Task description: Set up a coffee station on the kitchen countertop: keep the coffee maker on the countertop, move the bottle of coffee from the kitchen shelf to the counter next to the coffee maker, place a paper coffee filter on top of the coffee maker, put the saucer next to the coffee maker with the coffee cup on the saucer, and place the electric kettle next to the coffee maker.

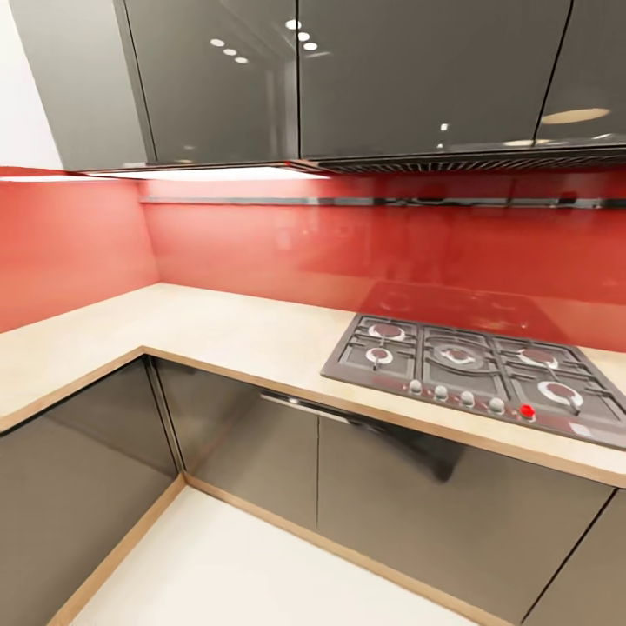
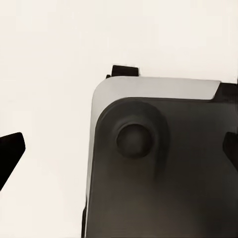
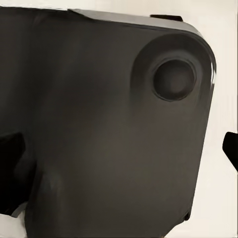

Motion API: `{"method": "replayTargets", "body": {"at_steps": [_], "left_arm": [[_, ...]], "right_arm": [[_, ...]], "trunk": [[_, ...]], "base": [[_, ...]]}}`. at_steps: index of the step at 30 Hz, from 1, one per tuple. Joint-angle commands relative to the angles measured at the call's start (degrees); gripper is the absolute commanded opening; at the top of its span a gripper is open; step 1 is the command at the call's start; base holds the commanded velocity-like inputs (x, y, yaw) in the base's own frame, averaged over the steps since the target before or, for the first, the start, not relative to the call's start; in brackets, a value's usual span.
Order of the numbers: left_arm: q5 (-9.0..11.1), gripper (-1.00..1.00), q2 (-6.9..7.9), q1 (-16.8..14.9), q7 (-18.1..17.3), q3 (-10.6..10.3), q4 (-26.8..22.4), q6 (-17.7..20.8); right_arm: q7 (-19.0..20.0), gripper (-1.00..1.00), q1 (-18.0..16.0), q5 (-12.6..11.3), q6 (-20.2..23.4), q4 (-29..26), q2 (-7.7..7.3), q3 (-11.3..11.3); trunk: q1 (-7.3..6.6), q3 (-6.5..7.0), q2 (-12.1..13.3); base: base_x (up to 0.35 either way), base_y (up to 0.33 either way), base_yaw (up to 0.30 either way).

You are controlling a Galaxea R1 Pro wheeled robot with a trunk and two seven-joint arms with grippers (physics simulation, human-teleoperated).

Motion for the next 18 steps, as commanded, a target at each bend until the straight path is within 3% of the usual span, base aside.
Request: {"method": "replayTargets", "body": {"at_steps": [1,3,4,8,12,15,18], "left_arm": [[0.7,1.00,-0.05,0.0,0.1,0.0,0.0,-1.2],[0.7,1.00,-0.16,0.0,0.1,0.0,-0.1,-3.2],[0.7,1.00,-0.29,0.0,-0.2,0.1,-0.8,-4.8],[0.8,1.00,-0.41,0.0,-0.5,0.2,-2.5,-5.5],[1.2,1.00,-2.17,0.0,-0.1,0.2,-4.9,-5.6],[3.3,1.00,-2.51,0.0,-0.3,0.7,-5.1,-5.7],[7.0,1.00,-2.59,0.0,-0.5,1.3,-5.1,-5.9]], "right_arm": [[-0.2,1.00,0.1,0.7,0.2,-0.6,-0.08,-0.1],[-0.4,1.00,0.0,1.1,0.1,-1.0,-0.31,-0.1],[-0.6,1.00,0.0,1.2,-0.3,-1.3,-1.31,-0.1],[-0.6,1.00,0.0,0.9,-3.3,-1.2,-2.18,-0.3],[-0.6,1.00,0.0,0.7,-6.1,-0.7,-2.45,-0.4],[-0.7,1.00,0.0,0.7,-6.5,-0.7,-2.58,-0.5],[-1.6,1.00,0.0,0.9,-6.8,-0.7,-2.53,-0.5]], "trunk": [[0.00,-0.09,0.0],[0.00,-0.16,0.0],[0.00,-0.20,0.0],[0.00,-0.34,0.0],[0.00,-0.49,0.0],[0.00,-0.60,0.0],[0.00,-0.71,0.0]], "base": [[0.006,0.002,0.276],[0.004,0.002,0.276],[0.001,0.000,0.276],[0.000,0.000,0.276],[0.000,0.000,0.276],[0.000,0.000,0.275],[0.000,0.000,0.276]]}}
